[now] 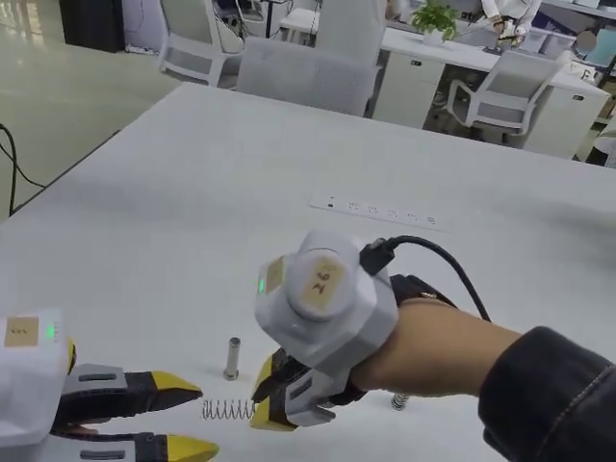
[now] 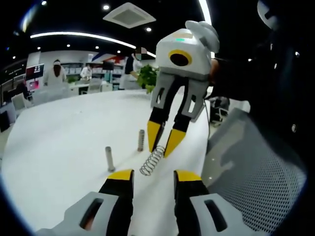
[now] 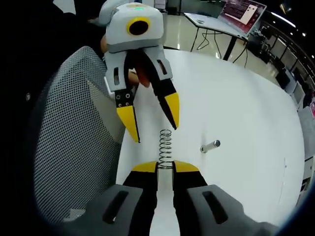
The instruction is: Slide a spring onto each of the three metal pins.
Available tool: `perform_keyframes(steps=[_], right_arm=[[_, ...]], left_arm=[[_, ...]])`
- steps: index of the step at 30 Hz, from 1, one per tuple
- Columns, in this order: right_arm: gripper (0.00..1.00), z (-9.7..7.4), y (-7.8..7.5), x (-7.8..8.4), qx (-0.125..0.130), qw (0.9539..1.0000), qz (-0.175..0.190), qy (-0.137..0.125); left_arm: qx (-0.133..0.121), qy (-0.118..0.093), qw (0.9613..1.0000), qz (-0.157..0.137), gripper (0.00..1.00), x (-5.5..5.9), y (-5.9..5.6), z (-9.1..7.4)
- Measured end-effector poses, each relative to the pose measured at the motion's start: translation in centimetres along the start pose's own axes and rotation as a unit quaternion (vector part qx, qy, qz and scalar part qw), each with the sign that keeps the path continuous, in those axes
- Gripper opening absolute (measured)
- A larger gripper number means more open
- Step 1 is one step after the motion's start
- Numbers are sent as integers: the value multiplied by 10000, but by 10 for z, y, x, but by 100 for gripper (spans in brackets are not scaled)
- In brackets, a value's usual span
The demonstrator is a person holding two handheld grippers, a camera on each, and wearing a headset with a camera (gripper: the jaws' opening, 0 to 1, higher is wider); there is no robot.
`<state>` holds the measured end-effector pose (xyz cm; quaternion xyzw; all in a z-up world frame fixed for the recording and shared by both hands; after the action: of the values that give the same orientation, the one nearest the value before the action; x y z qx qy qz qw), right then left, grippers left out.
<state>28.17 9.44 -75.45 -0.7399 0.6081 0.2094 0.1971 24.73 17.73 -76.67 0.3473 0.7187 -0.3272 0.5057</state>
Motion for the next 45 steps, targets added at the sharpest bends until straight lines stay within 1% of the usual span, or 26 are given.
perform_keyframes(steps=[10, 15, 24, 33, 45], right_arm=[[8, -1, 7, -6, -154, 9997, -157, -96], [8, -2, 9, -10, -202, 9995, -224, -107], [8, -4, 14, -12, -340, 9987, -360, -138], [8, -5, 15, -10, -356, 9987, -351, -126], [8, -11, 15, -13, -328, 9986, -362, -193]], left_arm=[[92, -60, 9999, 116, 18, -3, -3, 1], [123, -50, 9998, 160, 16, -3, -3, 0], [252, -30, 9994, 233, 8, -2, -7, 0], [287, 13, 9993, 244, 5, -1, -7, 1], [303, -17, 9991, 294, 3, -1, -10, 2]])
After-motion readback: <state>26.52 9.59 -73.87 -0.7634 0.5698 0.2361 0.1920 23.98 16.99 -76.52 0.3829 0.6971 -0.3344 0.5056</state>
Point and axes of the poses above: the centre of the closed fingertips' face, and the gripper's own axes: z roughly forward along the fingers, y roughly to its left, x roughly out of its underside, the point moved 5 cm from there along -z, roughly backward along the fingers, and after that the axes turned 5 degrees about -y, right-handed, at the moved point
